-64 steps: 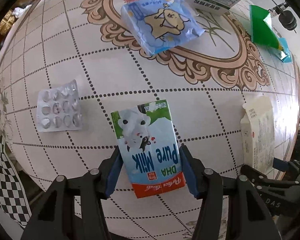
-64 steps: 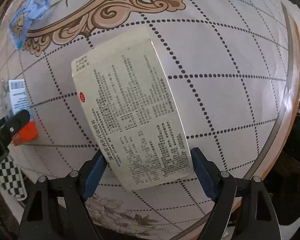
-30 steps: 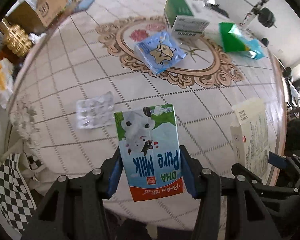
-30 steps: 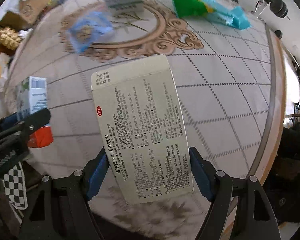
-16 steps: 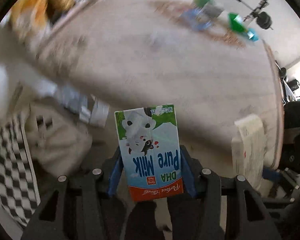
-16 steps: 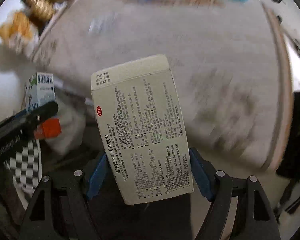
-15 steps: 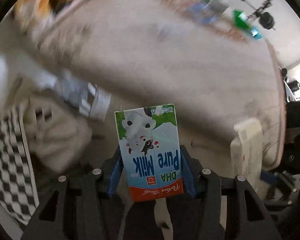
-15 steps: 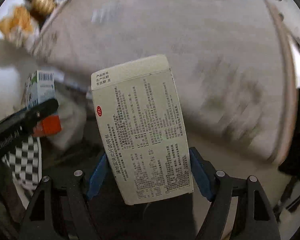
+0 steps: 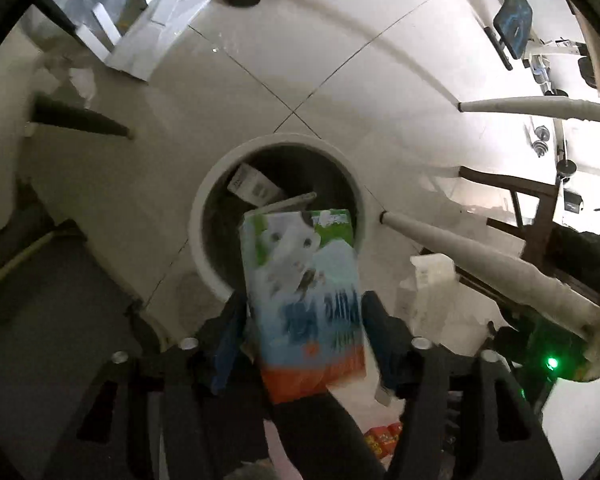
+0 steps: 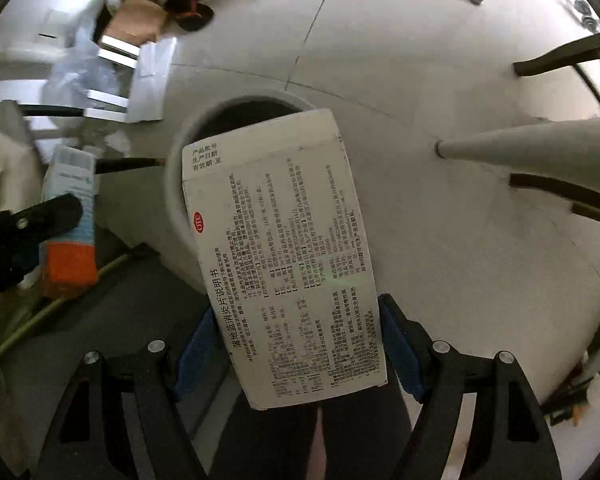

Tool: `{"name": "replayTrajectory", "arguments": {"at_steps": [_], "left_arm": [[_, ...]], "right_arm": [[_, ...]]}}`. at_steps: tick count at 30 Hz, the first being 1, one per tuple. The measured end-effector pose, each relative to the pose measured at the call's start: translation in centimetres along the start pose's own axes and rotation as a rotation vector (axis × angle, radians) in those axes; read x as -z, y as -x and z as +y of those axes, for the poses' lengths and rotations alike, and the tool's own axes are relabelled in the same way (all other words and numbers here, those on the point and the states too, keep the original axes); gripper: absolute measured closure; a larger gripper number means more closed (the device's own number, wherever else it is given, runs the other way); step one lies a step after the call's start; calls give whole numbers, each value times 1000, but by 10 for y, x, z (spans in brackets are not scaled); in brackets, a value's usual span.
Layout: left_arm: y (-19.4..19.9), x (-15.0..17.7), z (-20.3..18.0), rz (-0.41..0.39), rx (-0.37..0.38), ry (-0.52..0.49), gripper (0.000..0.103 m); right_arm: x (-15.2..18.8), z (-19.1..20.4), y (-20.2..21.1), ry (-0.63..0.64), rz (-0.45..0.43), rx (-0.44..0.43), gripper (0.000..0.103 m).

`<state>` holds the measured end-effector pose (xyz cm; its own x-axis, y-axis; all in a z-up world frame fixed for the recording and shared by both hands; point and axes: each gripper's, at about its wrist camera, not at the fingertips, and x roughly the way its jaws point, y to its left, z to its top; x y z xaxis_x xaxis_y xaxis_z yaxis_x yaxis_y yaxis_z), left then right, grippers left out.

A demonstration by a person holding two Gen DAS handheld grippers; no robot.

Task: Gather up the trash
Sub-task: 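Carry the milk carton and medicine box toward the bin, then open both tools over the bin to drop the carton and box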

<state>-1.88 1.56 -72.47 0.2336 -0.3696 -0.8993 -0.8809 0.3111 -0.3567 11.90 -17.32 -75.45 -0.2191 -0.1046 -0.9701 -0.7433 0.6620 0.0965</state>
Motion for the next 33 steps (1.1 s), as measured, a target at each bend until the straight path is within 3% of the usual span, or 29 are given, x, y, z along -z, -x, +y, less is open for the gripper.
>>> {"name": "replayTrajectory", "arguments": {"at_steps": [1, 2, 3, 5, 11, 20, 33], "left_arm": [[-10, -5, 4, -6, -8, 1, 15], [-21, -8, 7, -9, -11, -3, 4], [-31, -11, 12, -16, -24, -1, 0], [-40, -12, 20, -32, -58, -5, 0], [-45, 4, 30, -100, -230, -43, 0], [-11, 44, 14, -132, -381, -123, 0], [73, 97, -16, -176, -405, -137, 0]], "right_arm": [[-6, -2, -15, 4, 1, -18, 24], [-13, -3, -32, 14, 12, -30, 23], [-19, -4, -47, 25, 28, -27, 21], [-26, -5, -67, 46, 31, -40, 0], [-27, -9, -82, 85, -6, 30, 0], [-5, 7, -31, 132, -61, 163, 0], [44, 17, 82, 113, -118, 174, 0]]}}
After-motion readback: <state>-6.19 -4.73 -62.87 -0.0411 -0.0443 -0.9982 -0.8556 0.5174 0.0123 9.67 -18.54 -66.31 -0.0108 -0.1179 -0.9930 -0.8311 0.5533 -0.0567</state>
